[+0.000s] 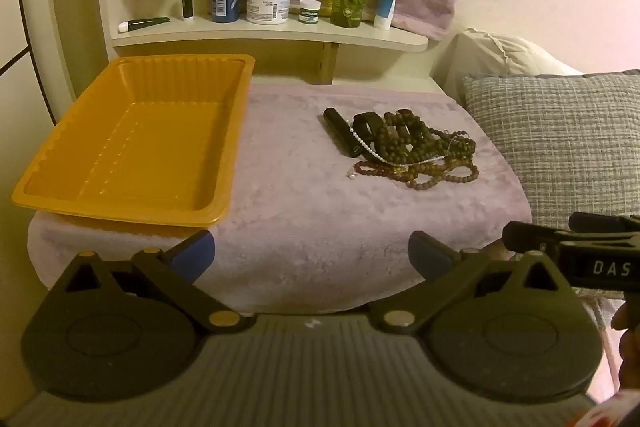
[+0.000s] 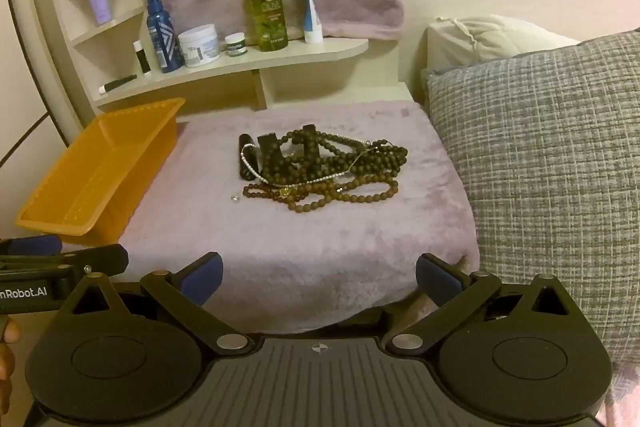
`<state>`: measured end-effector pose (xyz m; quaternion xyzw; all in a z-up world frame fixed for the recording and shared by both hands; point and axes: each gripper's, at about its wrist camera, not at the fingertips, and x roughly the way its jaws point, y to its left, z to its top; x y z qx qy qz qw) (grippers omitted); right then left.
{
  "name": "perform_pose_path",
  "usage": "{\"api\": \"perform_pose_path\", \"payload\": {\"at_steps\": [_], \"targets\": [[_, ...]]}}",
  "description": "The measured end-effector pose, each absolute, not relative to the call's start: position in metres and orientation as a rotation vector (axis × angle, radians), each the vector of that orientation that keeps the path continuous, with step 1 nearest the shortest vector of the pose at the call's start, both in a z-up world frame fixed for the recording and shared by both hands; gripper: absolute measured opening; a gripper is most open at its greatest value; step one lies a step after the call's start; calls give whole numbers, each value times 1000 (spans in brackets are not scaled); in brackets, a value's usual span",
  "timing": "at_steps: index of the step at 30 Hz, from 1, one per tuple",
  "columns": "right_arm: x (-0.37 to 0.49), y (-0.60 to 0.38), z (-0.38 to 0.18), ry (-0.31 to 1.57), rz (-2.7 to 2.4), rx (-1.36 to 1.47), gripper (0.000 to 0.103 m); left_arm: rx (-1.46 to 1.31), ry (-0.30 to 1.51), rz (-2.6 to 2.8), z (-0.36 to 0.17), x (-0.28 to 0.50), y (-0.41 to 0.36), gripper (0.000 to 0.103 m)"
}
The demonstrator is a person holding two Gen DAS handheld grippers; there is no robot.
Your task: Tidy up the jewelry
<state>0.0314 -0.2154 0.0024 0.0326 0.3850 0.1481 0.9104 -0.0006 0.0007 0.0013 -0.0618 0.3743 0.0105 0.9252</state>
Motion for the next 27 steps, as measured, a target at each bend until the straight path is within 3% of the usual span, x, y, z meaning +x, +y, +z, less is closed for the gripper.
{"api": "perform_pose_path", "payload": {"at_steps": [27], "targets": [[31,-216,3,797,307,67,102,-126,770,27,-1,-2,1,102]]}}
